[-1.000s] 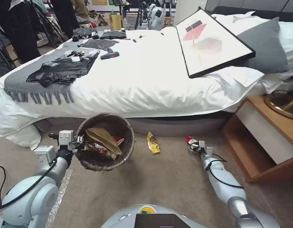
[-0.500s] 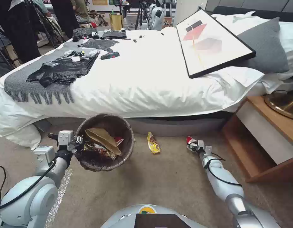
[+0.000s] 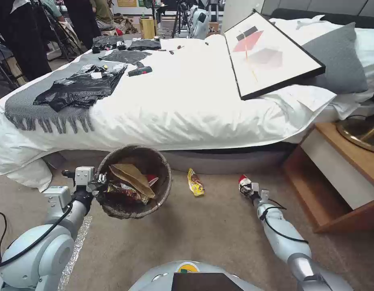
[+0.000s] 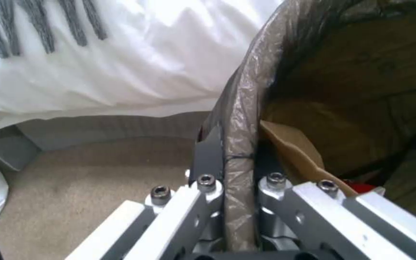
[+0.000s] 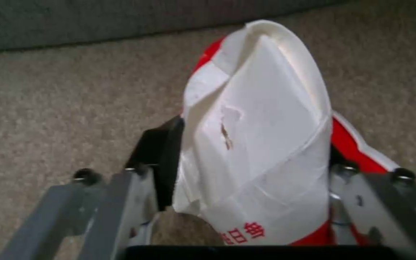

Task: Pick up the trash bin, then pick up the garbage from the floor and place it into the trash bin.

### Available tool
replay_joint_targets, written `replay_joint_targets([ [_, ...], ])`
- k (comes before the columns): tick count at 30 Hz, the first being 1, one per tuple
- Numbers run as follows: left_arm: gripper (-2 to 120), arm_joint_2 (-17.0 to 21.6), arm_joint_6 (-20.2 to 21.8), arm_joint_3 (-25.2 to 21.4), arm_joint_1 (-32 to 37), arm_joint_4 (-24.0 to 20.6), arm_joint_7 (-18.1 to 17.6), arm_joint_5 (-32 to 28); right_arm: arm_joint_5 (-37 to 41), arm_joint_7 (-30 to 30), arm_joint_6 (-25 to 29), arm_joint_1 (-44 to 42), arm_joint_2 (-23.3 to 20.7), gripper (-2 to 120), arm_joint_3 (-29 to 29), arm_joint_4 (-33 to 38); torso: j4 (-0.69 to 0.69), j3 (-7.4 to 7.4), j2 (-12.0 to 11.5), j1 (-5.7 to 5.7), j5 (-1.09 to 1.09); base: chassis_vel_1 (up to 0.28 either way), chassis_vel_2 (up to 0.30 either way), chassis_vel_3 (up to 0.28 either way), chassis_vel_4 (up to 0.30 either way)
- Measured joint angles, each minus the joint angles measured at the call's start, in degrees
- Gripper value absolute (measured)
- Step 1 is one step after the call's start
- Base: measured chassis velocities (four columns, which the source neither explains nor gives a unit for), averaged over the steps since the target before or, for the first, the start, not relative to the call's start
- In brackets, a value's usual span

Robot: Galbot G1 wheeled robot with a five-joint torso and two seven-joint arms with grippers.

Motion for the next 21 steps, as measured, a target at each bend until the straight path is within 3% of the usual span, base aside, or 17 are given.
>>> replay_joint_targets([
  [3,2,0.0,0.0,0.1,0.0,0.0,0.0,0.0,-0.2,0.0,0.3,0.1,0.3,30,0.0,0.1,0.01,0.0,0.0,0.0,0.02,0.0,0.0,0.0,0.0],
  [8,2,0.0,0.0,0.2,-0.1,0.0,0.0,0.1,-0.2,0.2,0.4,0.1,0.3,20,0.0,0.2,0.0,0.0,0.0,0.0,0.01,0.0,0.0,0.0,0.0],
  [9,2,-0.1,0.0,0.3,-0.1,0.0,0.0,0.1,-0.2,0.6,0.5,0.1,0.4,12,0.1,-0.1,0.0,0.0,0.0,0.0,0.01,0.0,0.0,0.0,0.0],
  [12,2,-0.1,0.0,0.3,0.0,0.0,0.0,0.2,-0.1,1.6,0.7,-0.1,0.8,3,0.5,-0.3,0.0,0.0,0.0,0.0,0.01,0.0,0.0,0.0,0.0],
  [15,2,0.0,0.0,0.2,0.1,0.0,0.0,0.2,-0.4,1.8,1.1,-0.7,0.9,0,0.7,0.2,0.01,0.0,0.0,0.0,0.01,0.0,0.0,0.0,0.0],
  [21,2,0.0,0.0,0.2,0.3,0.0,0.0,0.1,-8.6,2.0,3.8,-4.8,0.8,0,2.9,5.9,-0.01,0.01,0.0,0.0,0.04,0.0,0.0,0.0,0.0],
])
